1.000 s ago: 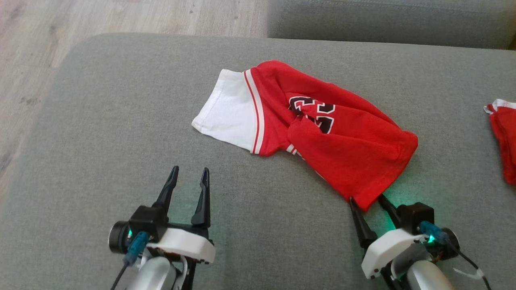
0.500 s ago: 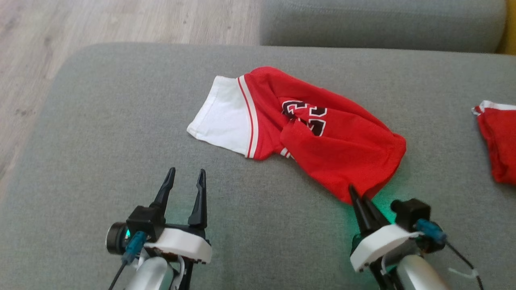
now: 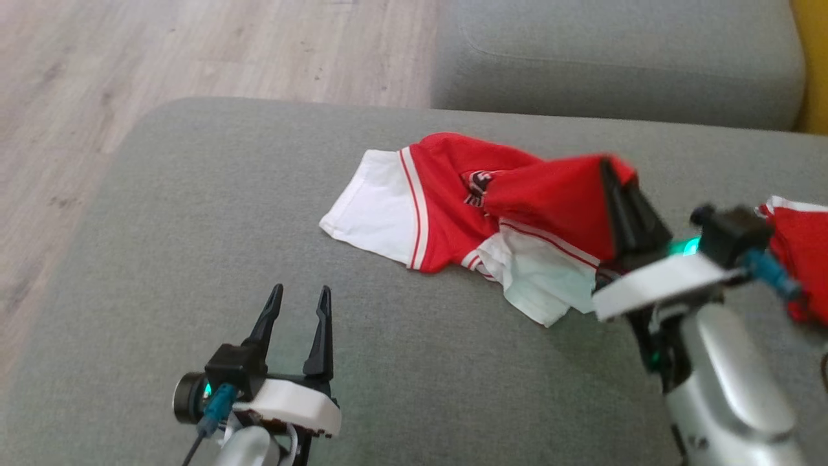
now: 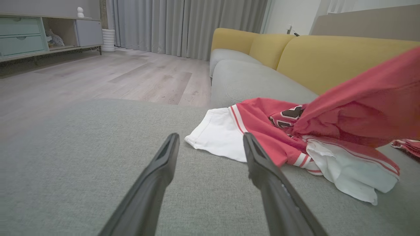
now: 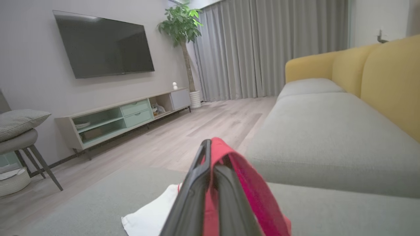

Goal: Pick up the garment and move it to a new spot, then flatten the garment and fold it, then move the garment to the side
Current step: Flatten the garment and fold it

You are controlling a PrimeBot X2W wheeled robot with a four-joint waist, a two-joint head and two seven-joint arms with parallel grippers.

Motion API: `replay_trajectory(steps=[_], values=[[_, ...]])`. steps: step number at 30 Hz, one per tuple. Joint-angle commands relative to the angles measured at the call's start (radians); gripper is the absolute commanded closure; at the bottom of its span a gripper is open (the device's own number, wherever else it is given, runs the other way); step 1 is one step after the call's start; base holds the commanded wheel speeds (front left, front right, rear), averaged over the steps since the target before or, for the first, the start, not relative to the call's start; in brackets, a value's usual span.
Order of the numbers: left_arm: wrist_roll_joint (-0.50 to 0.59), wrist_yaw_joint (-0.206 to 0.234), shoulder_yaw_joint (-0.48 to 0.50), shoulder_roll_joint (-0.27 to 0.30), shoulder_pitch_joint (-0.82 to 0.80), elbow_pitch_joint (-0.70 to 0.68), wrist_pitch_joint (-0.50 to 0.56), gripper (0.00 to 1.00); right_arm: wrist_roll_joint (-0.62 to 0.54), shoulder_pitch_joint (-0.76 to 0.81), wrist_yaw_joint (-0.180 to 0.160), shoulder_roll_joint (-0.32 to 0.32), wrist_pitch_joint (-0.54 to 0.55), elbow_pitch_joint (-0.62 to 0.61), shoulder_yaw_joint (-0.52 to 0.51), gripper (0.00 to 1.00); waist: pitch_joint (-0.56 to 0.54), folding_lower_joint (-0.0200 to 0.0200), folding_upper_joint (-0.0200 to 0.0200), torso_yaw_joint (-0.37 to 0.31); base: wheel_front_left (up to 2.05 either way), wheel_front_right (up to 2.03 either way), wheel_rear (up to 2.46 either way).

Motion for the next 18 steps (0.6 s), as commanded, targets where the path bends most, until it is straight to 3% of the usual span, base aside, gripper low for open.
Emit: replay_trajectory(steps=[1,7,15,16,17,18], values=[[0.014,-0.002,0.036,-0.003,-0.023,-0.026,-0.011,0.00,-0.005,-0.060,-0.001,-0.007,0.019,-0.051,0.011,1.00,-0.004,0.0001,0.0000,0.011,0.00,0.00,0.00],[0.023,-0.011,0.034,-0.012,-0.036,-0.029,-0.011,0.00,-0.076,-0.201,-0.001,-0.055,0.144,0.033,-0.089,1.00,0.028,0.0001,0.0000,0.049,0.00,0.00,0.00],[0.028,-0.023,0.029,-0.022,-0.071,-0.027,-0.011,0.00,-0.164,-0.398,-0.001,-0.164,0.180,0.366,-0.317,1.00,0.106,0.0001,0.0000,0.102,0.00,0.00,0.00],[0.028,-0.023,0.030,-0.023,-0.075,-0.026,-0.011,0.00,-0.193,-0.419,-0.001,-0.184,0.182,0.414,-0.336,0.55,0.113,0.0001,0.0000,0.106,0.00,0.00,0.00],[0.028,-0.023,0.031,-0.024,-0.078,-0.026,-0.011,0.00,-0.221,-0.437,-0.001,-0.200,0.192,0.464,-0.358,0.00,0.120,0.0001,0.0000,0.109,0.00,0.00,0.00],[0.029,-0.023,0.032,-0.025,-0.081,-0.027,-0.011,0.00,-0.246,-0.456,-0.001,-0.212,0.196,0.508,-0.374,0.00,0.127,0.0001,0.0000,0.111,0.00,0.00,0.00]])
